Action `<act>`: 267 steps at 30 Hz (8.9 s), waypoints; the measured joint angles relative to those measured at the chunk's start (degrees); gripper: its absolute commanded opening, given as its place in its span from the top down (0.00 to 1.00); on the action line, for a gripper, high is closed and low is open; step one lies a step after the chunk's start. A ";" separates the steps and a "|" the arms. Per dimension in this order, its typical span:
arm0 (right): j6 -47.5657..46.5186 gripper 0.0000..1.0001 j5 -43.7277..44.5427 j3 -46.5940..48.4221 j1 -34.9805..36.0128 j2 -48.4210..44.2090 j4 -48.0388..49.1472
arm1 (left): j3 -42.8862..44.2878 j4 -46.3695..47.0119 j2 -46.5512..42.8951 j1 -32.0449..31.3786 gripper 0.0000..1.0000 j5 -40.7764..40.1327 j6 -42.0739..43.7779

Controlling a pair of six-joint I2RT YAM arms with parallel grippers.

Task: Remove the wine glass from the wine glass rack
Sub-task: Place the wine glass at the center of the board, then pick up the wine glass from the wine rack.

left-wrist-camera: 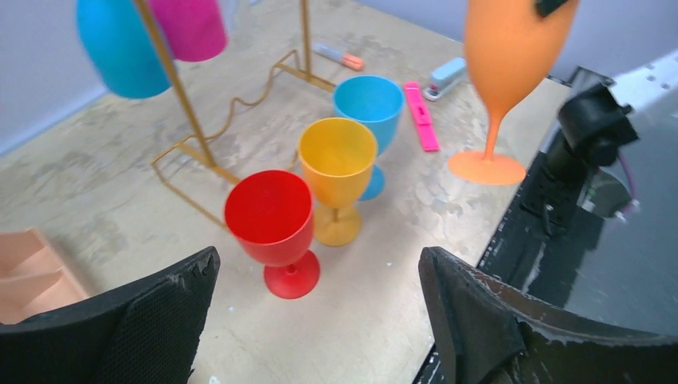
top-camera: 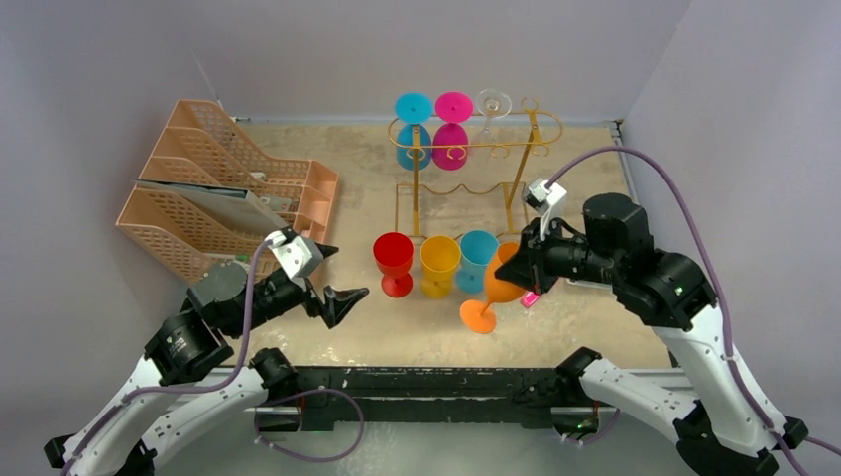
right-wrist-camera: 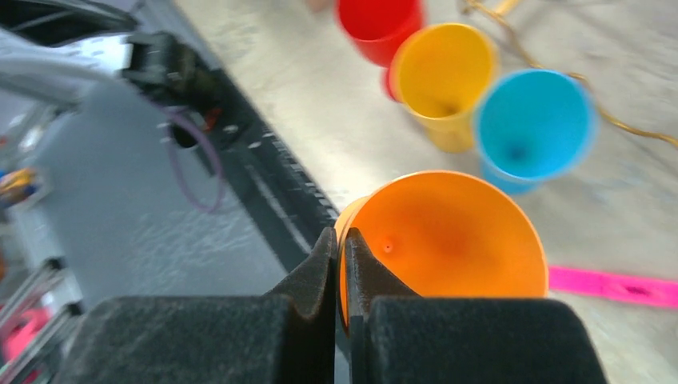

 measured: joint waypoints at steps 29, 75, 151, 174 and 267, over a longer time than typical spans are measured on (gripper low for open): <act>-0.33 1.00 46.56 -24.65 0.00 1.01 20.28 | -11.76 1.66 -0.96 0.00 0.00 -26.32 -7.61; -2.89 1.00 45.86 -30.69 0.00 8.61 31.87 | -9.62 -2.89 1.03 0.00 0.05 -32.63 -6.51; 2.56 0.67 44.70 -24.13 0.00 3.78 27.15 | -9.62 -3.08 4.98 0.00 0.05 -31.47 -5.51; 4.81 0.57 27.80 7.06 -0.02 8.59 14.67 | -9.62 -3.15 5.01 0.00 0.05 -31.47 -5.53; 18.08 1.00 13.46 57.70 -24.83 59.14 4.90 | -9.14 -4.22 6.14 0.00 0.06 -31.19 -5.53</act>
